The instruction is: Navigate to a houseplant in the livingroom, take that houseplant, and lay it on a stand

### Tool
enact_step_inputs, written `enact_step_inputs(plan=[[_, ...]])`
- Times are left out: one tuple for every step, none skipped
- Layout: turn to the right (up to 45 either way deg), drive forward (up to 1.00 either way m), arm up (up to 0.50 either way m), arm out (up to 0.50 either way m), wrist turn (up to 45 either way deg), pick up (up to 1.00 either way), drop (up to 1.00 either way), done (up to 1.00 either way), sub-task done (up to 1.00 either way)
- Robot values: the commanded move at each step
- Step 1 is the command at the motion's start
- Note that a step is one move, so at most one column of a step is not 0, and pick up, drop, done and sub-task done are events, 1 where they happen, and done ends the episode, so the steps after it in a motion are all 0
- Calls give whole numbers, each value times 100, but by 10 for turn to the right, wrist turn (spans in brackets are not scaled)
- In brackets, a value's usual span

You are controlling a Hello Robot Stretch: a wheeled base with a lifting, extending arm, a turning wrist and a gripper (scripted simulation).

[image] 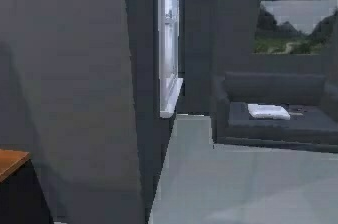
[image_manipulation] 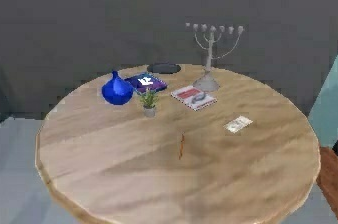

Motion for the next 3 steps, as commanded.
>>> enact_step_inputs(plan=[[240,0,0,0,0,0,0,0,0],[0,55,0,0,0,0,0,0,0],[180,0,0,0,0,0,0,0,0]])
